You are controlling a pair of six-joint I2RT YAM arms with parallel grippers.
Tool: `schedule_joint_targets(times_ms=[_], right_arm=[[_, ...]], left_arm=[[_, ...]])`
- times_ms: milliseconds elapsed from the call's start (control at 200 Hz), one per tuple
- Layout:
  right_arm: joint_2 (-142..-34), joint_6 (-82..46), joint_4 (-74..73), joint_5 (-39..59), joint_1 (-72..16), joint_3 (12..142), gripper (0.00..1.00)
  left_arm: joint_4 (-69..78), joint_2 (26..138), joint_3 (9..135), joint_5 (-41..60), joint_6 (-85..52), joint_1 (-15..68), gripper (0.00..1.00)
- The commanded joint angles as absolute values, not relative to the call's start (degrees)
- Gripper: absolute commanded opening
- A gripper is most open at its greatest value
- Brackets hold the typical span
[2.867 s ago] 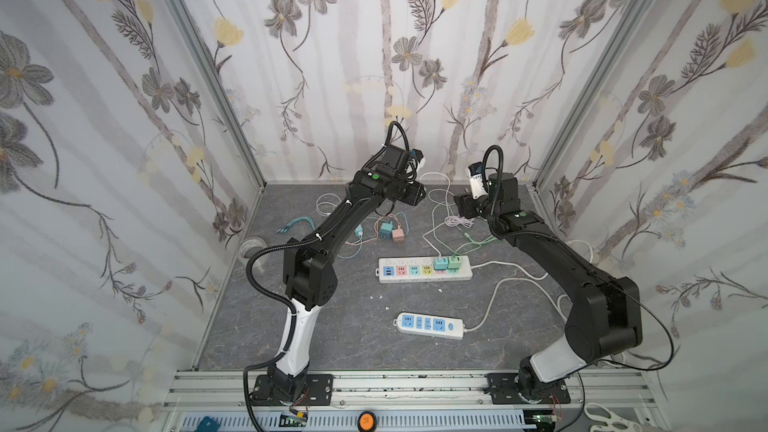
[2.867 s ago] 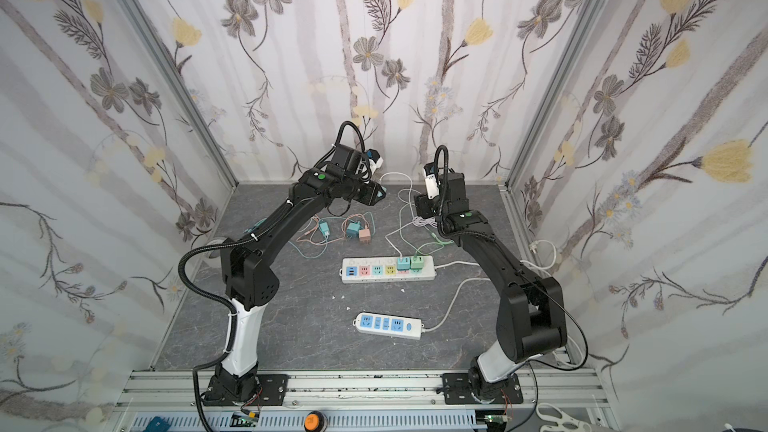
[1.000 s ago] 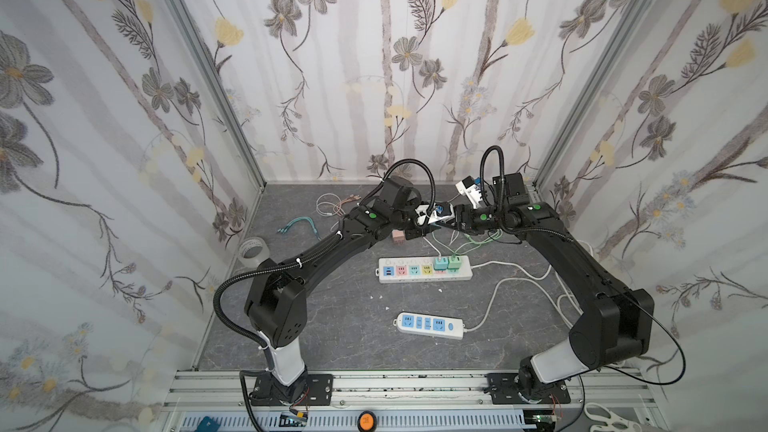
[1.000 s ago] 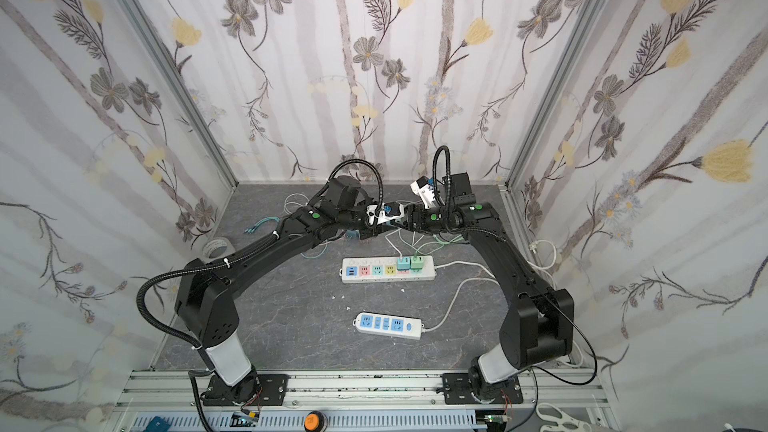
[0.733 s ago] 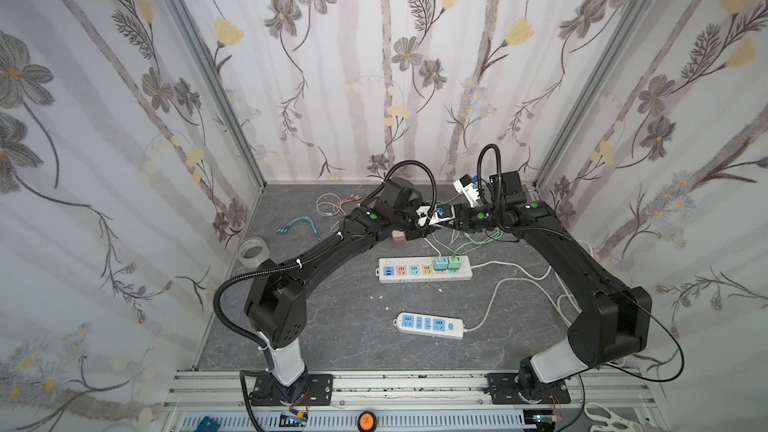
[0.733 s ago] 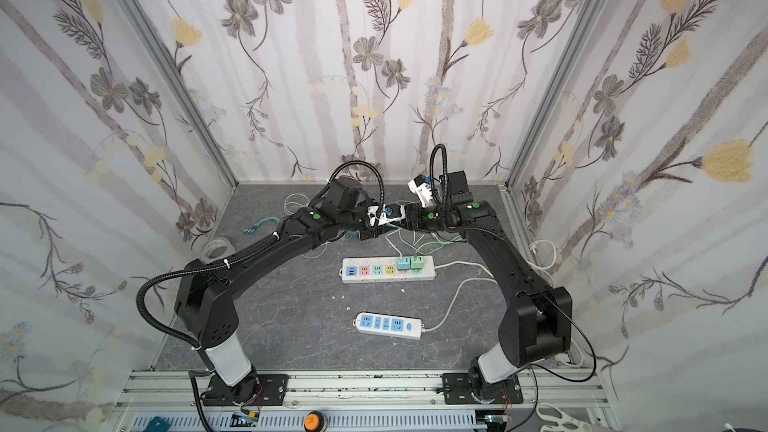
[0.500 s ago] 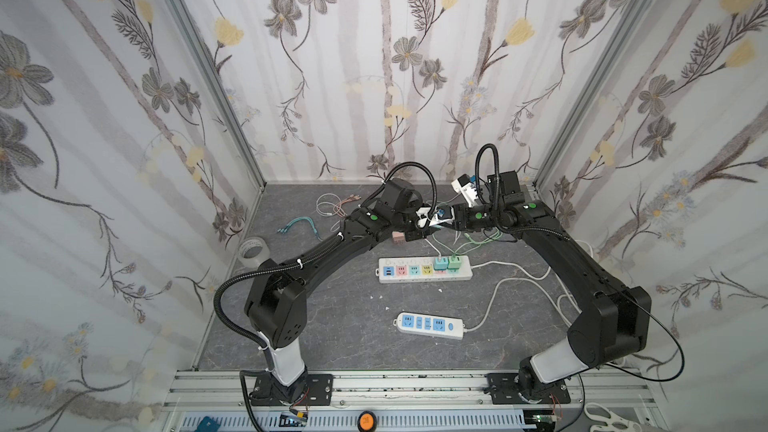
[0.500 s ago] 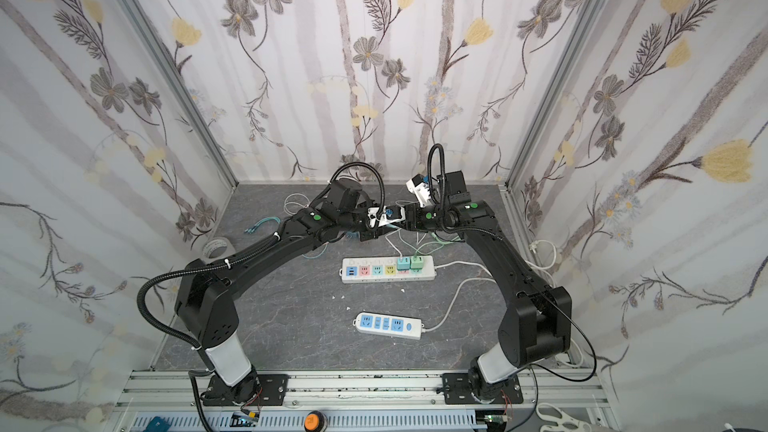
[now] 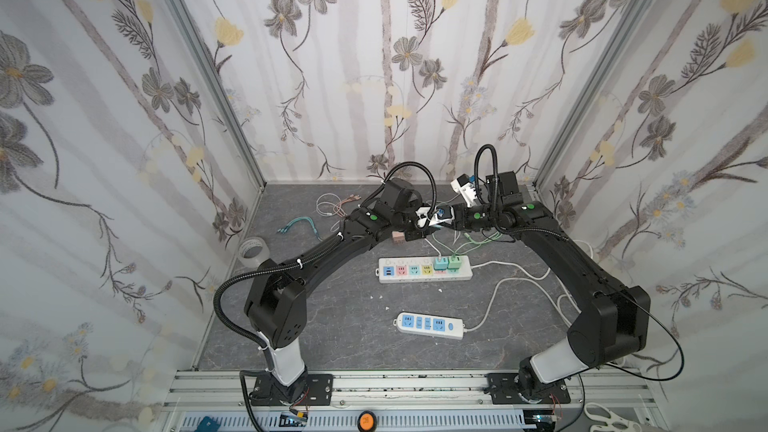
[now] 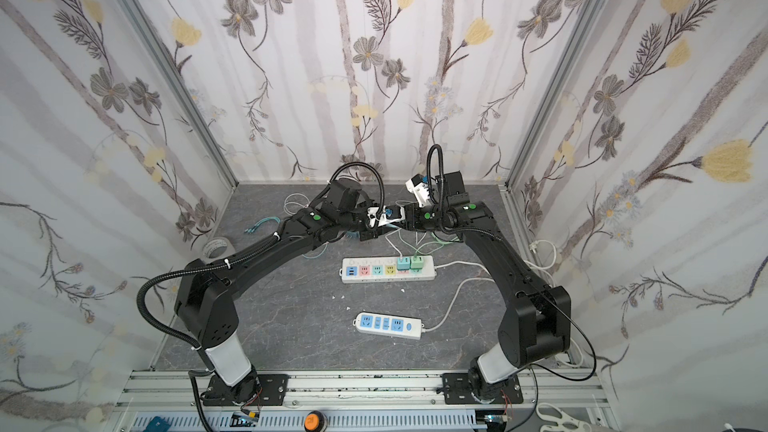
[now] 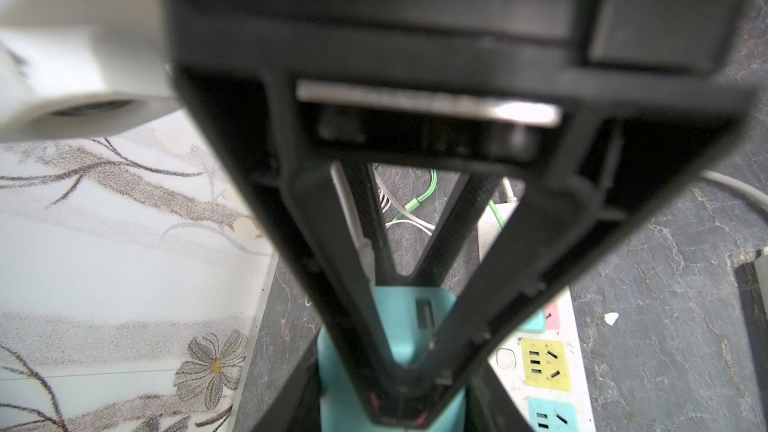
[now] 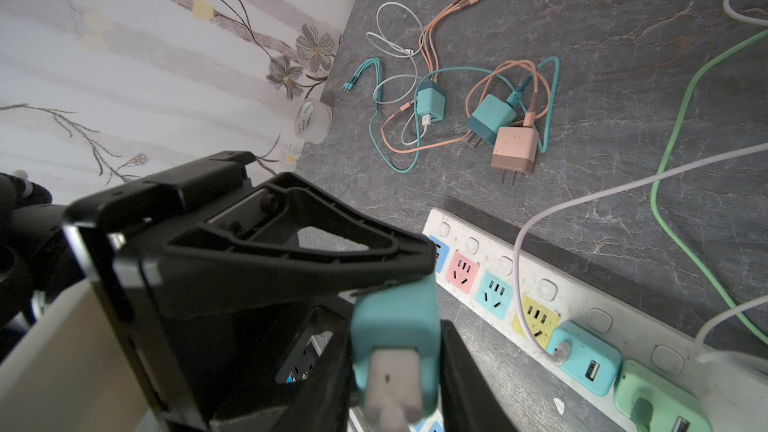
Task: Insert the plug
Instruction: 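Grasp the teal charger with the right gripper from the left gripper, then carry the teal charger over the long strip while the left gripper withdraws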
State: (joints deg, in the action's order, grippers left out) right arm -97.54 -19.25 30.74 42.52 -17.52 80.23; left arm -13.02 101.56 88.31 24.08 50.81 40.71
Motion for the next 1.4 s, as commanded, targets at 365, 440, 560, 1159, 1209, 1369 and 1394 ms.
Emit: schedule_joint_targets(times_ms=[365, 440, 560, 1159, 1209, 1369, 1394], right_arm=[[-96.55, -15.04, 29.77, 40.93, -17.73, 81.47, 0.0], [-96.25, -15.09, 29.46, 40.04, -17.72, 81.3, 0.0], [-96.15, -15.38, 30.02, 38.29, -17.73, 81.6, 0.0], [-97.29, -9.16, 33.09, 31.72, -16.49, 85.92, 0.0], [-97.7, -8.52, 33.14, 30.12, -16.46, 86.69, 0.0], [-99.85, -4.96, 33.62, 25.83, -16.3, 90.72, 0.0], [-100.4, -4.34, 33.75, 25.15, -16.23, 91.78, 0.0]], left_arm=[[-11.43, 100.71, 87.37, 28.61, 50.62, 40.72, 0.07], [-11.36, 100.98, 87.5, 28.25, 50.35, 40.69, 0.08], [-10.51, 101.2, 87.18, 27.57, 49.83, 40.69, 0.1], [17.69, 94.13, 70.83, 24.26, 28.41, 35.87, 1.0], [22.73, 93.37, 68.12, 22.22, 25.05, 35.29, 1.0], [31.13, 91.38, 62.4, 13.6, 15.59, 33.8, 1.0], [31.05, 91.03, 62.04, 11.82, 14.51, 33.69, 1.0]])
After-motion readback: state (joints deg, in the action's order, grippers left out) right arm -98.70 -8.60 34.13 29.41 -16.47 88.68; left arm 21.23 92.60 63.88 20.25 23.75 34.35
